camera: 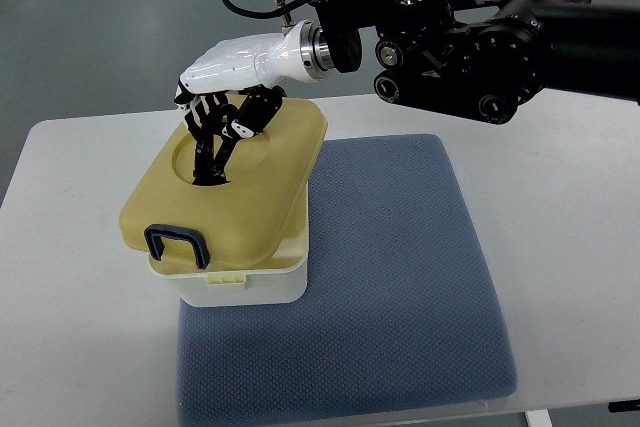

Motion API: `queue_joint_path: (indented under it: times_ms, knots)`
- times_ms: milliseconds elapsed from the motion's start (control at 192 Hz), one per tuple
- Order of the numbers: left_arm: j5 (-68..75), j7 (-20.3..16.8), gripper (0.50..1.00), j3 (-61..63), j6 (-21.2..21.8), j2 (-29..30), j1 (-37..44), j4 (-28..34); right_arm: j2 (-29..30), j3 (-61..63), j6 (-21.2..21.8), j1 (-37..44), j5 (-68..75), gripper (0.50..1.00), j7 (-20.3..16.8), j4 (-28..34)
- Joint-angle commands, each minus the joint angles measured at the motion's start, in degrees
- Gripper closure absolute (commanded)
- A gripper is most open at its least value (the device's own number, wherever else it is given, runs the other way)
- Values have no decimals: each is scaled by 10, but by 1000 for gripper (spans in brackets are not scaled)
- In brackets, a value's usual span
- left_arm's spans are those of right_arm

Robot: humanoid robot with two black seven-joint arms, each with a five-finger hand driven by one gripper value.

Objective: Open white storage box with right hand
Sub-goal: 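Lift the yellow lid off the box and carry it onto the mat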

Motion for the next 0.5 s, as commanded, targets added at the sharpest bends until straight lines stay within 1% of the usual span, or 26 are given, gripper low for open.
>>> queue_joint_path:
  times_ms: [0,166,333,494]
  knots:
    - [0,0,500,0,0,0,0,0,-25,0,6,23,1,1000,4,23]
    - [0,0,500,0,0,0,0,0,-90,0,25,44,2,1000,6,73]
    - [0,0,500,1,0,0,0,0,-178,0,50,46,-1,1000,7,121]
    - [0,0,500,0,0,0,0,0,-258,-2,80,42,-9,1000,12,145]
